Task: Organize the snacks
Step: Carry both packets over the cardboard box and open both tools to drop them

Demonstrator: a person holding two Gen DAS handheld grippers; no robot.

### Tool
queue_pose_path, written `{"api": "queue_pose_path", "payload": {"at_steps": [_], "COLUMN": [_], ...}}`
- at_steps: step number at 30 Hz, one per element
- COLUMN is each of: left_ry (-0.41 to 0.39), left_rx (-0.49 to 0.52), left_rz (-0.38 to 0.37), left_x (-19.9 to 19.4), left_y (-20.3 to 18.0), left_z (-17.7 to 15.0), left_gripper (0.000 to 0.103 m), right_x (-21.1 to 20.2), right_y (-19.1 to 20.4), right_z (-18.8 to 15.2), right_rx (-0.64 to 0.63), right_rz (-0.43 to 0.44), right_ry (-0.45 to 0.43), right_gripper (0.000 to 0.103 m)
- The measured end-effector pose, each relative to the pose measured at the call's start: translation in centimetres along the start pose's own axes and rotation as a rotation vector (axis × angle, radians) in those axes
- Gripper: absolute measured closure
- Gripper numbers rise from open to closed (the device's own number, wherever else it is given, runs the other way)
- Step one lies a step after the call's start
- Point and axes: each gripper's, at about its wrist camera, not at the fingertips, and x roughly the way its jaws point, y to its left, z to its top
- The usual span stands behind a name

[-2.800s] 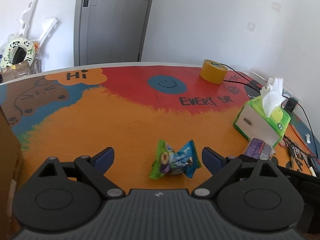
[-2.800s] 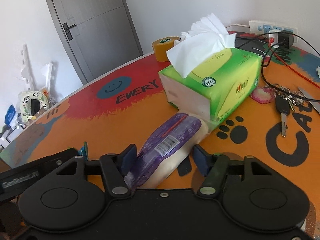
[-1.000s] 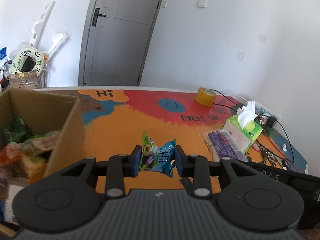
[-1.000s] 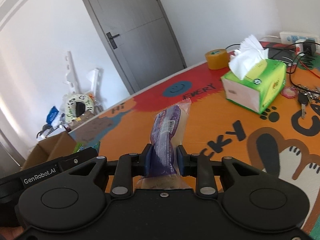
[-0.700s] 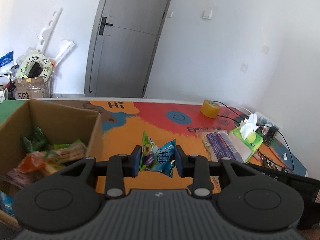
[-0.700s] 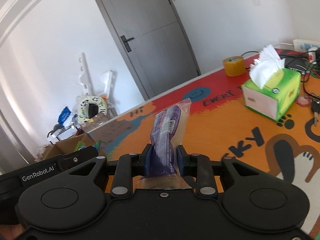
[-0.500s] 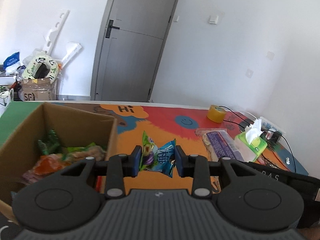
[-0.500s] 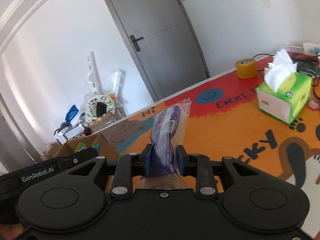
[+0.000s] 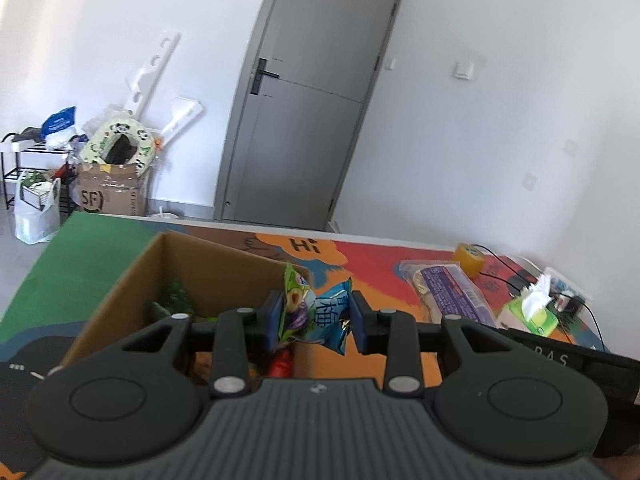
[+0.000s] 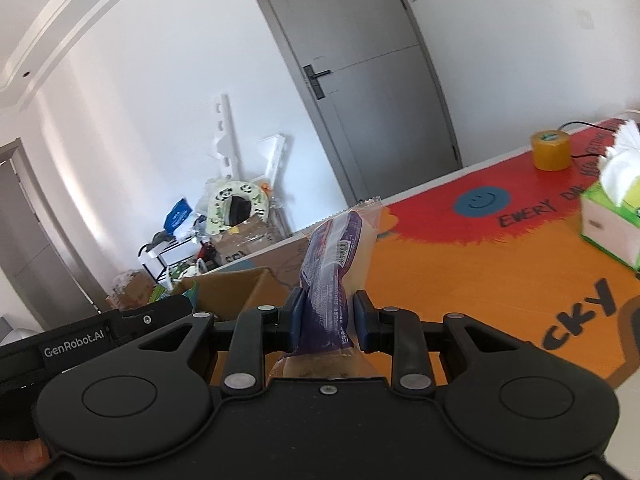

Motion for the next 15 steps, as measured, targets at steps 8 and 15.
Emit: {"api": "queue_pose_path", "payload": {"at_steps": [8, 15], "left_ry": [-0.003, -0.001], "left_rx": [-0.027, -0.055], "left_rz": [0.040, 0.065], "left_x": [-0.6, -0.7], "left_y": [2.8, 5.0], "left_z": [0.5, 0.7], "left_gripper": [0.069, 0.069], "right_x": [1.0, 2.0], "right_y": [2.2, 4.5], "right_z": [0.1, 0.1], "right_rx": [-0.027, -0.059], "right_rz": [0.036, 0.062], "right_ry": [0.010, 0.020], "right_gripper": [0.076, 0.076]}}
